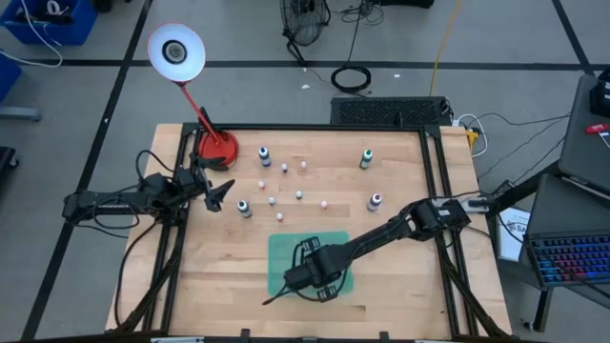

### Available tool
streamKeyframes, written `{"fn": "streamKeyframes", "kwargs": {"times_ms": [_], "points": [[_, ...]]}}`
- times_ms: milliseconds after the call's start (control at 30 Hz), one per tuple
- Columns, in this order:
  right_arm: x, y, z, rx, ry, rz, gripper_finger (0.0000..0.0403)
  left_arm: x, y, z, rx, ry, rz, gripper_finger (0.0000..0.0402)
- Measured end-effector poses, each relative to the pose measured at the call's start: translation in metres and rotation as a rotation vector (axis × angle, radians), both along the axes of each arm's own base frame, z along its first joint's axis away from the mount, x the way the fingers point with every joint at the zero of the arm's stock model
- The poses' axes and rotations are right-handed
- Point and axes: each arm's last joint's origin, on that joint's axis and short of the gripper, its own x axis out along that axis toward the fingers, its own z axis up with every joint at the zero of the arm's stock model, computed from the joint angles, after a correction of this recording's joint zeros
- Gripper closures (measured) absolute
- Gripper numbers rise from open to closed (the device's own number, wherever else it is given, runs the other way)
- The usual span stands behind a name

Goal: Pick & Place food coloring
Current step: Put the bottom right small black food coloring bottle into the blue bin, then put the small yellow food coloring bottle into the blue bin

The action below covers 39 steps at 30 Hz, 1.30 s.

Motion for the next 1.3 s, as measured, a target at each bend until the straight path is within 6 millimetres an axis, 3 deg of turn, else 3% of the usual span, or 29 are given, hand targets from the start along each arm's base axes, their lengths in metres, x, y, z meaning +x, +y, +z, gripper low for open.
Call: {"fn": "streamKeyframes", "kwargs": {"times_ms": [67,333,600,767,900,1033,1167,1300], "points": [[0.001,0.0,-0.001,0.004,-0.011,0.0,0.0347,0.0,0.0,0.0,0.0,0.0,0.0,0.0036],[0.0,0.002,0.006,0.023,-0.033,-0.055,0.0252,0.0,0.0,0.0,0.0,0.0,0.0,0.0036],[-0.006,0.002,0.032,0.053,-0.085,-0.087,0.0251,0.0,0.0,0.0,0.0,0.0,0.0,0.0036],[-0.016,-0.008,0.066,-0.016,-0.159,-0.094,0.0262,0.0,0.0,0.0,0.0,0.0,0.0,0.0036],[-0.023,-0.035,0.098,-0.156,-0.246,-0.148,0.0262,0.0,0.0,0.0,0.0,0.0,0.0,0.0036],[-0.024,-0.081,0.116,-0.164,-0.228,-0.252,0.0247,0.0,0.0,0.0,0.0,0.0,0.0,0.0036],[-0.021,-0.127,0.112,-0.194,-0.161,-0.331,0.0216,0.0,0.0,0.0,0.0,0.0,0.0,0.0036],[-0.019,-0.161,0.091,-0.204,-0.108,-0.361,0.0188,0.0,0.0,0.0,0.0,0.0,0.0,0.0036]]}}
